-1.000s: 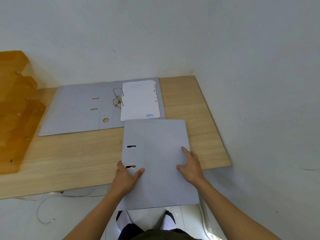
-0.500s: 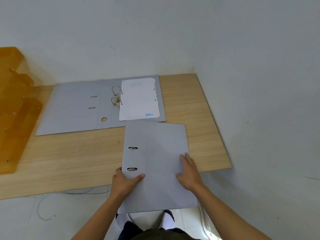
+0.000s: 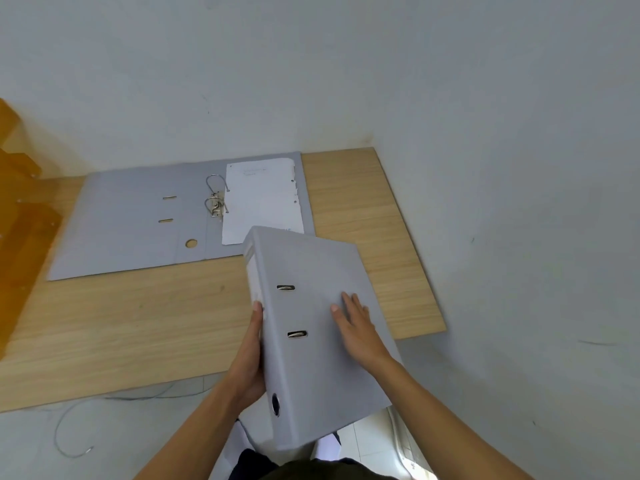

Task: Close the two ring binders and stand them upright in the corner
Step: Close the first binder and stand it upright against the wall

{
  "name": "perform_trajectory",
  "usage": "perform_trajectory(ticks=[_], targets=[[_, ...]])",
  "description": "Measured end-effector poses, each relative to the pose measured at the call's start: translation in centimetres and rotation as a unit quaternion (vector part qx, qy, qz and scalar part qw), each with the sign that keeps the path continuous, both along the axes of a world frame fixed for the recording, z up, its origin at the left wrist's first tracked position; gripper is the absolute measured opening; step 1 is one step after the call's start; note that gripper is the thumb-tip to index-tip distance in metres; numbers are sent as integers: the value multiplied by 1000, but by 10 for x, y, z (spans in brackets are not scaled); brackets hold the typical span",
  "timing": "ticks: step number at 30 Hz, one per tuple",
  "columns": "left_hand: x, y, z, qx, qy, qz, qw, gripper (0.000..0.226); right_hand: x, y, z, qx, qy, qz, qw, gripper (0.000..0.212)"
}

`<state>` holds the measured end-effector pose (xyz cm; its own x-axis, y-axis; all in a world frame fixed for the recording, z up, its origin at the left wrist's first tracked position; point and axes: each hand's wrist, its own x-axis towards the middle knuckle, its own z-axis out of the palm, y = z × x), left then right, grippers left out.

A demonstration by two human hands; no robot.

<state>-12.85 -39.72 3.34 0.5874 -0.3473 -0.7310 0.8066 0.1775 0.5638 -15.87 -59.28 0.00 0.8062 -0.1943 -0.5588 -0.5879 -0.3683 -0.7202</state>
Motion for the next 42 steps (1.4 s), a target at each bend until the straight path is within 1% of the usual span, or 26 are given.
perform_trajectory(ticks=[4,7,10,13,16,18,20,22,25,28,31,33,37,42], targets=[[8,-19,22,-82,3,-1,997,69,0,10,25,24,-32,0,999,64],[12,-36,35,-87,-39,-38,995,61,1,16,44,26,-66,-17,997,64],[13,-54,56,-74,-85,-87,990,49,1,9,65,56,-105,-54,992,64],[21,-66,77,-56,-140,-127,980,47,8,-3,85,78,-157,-79,981,69],[41,-78,90,-40,-221,-174,959,47,20,-19,112,110,-218,-88,966,77],[55,-86,96,-32,-280,-199,939,51,30,-32,132,134,-263,-84,952,76],[72,-98,100,-13,-336,-216,916,60,42,-45,146,121,-302,-94,941,77],[88,-108,97,24,-385,-229,893,67,53,-57,152,98,-321,-99,937,81],[108,-122,85,81,-441,-245,860,77,64,-74,151,77,-326,-99,937,85],[124,-131,77,116,-454,-245,849,84,72,-90,143,69,-318,-106,940,83],[137,-142,69,137,-467,-258,835,76,78,-101,128,59,-292,-110,948,84],[142,-149,68,136,-472,-266,829,71,80,-107,119,54,-280,-124,950,80],[157,-168,64,111,-490,-283,817,88,85,-120,113,51,-268,-178,945,70],[178,-196,58,114,-510,-291,802,112,95,-135,113,-1,-249,-221,943,51]])
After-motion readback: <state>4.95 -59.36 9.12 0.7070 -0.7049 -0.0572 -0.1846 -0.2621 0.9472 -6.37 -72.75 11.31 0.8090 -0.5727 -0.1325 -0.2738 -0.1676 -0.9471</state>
